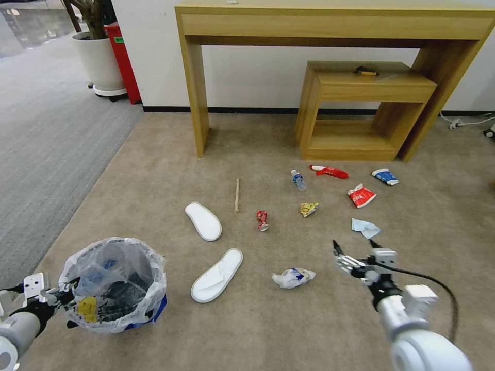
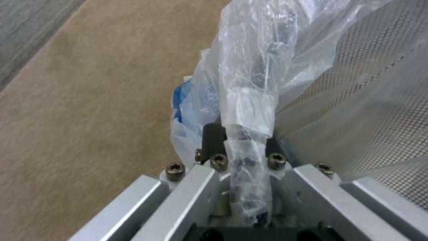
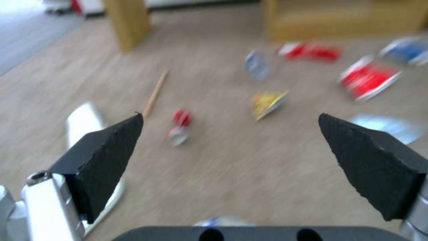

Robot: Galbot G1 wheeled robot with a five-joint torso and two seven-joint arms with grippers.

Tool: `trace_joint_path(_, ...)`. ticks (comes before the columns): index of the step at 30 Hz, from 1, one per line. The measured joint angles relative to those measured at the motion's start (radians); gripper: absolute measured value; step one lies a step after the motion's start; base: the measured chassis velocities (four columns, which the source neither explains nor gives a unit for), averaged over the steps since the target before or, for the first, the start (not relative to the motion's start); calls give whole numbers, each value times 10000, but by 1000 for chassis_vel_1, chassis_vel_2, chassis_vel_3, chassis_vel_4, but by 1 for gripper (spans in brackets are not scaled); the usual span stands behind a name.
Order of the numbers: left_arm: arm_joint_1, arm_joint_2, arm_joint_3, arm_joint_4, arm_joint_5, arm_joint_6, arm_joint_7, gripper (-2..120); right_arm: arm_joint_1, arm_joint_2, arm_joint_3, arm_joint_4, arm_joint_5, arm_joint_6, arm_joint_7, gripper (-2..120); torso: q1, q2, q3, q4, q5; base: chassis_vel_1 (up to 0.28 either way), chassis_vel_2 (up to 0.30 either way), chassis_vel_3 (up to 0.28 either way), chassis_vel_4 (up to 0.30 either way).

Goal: Pick up the trash bin and place the garbage on the floor into it.

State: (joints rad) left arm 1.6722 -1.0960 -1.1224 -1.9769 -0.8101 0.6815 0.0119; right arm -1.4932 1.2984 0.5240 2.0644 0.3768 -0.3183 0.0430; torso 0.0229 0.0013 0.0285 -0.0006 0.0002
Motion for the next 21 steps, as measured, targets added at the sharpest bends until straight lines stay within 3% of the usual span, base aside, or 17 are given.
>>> trace_joint_path(6, 148, -105, -425, 121, -16, 6, 7, 0, 1547, -239, -1821, -1673, 544, -324, 161, 100, 0, 0, -1, -5, -3, 0, 0, 0, 0)
trace_joint_path(9, 253, -252, -726, -93, -31, 91, -30, 0, 2900, -203, -3061, -2568, 999, -635, 282, 100, 0, 0, 0, 1, -1, 0, 0, 0, 0)
trace_joint_path(14, 347, -459, -921, -418, -18, 194, -264, 0, 4219, -62, -4226, -3679, 1404, -909, 392, 100, 0, 1, 0, 0, -3, 0, 0, 0, 0)
trace_joint_path(21, 606, -886, -1056, -1134, -13, 334, -710, 0, 5705, 588, -6067, -5537, 2597, -1899, 1891, 100, 1, 0, 0, 0, -2, 0, 0, 0, 0)
